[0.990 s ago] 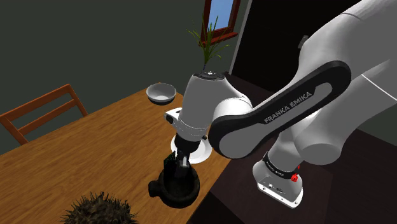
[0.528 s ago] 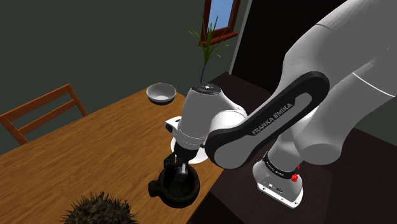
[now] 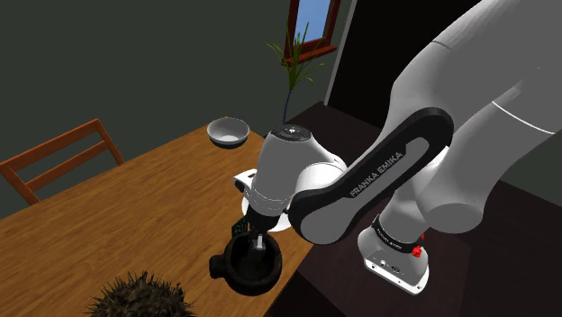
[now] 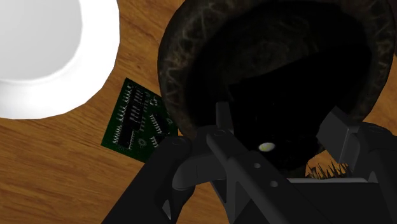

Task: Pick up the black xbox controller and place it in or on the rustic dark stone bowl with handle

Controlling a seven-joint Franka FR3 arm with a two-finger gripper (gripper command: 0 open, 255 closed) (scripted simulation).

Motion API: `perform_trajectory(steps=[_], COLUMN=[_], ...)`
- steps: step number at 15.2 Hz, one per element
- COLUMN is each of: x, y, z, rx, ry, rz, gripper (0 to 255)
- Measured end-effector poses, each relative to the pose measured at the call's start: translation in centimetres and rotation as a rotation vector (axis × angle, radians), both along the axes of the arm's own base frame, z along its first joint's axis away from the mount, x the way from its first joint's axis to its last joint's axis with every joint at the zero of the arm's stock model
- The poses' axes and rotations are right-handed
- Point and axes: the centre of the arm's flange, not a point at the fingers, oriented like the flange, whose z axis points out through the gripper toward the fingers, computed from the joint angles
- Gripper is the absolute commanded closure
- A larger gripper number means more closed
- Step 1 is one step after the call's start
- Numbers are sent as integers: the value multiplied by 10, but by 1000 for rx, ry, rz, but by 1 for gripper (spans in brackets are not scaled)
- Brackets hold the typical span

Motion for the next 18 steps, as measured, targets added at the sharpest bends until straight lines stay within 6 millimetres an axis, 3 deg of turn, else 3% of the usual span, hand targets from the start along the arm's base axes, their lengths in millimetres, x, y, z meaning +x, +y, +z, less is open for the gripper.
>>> perform_trajectory(steps=[1, 2, 8, 13, 18], x=[0, 0, 0, -1, -1], y=[0, 0, 0, -8, -11], z=[0, 0, 0, 45, 49], rx=[0, 0, 0, 1, 0], ry=[0, 0, 0, -2, 0], rz=[0, 0, 0, 0, 0], gripper=[255, 0, 0, 0, 0])
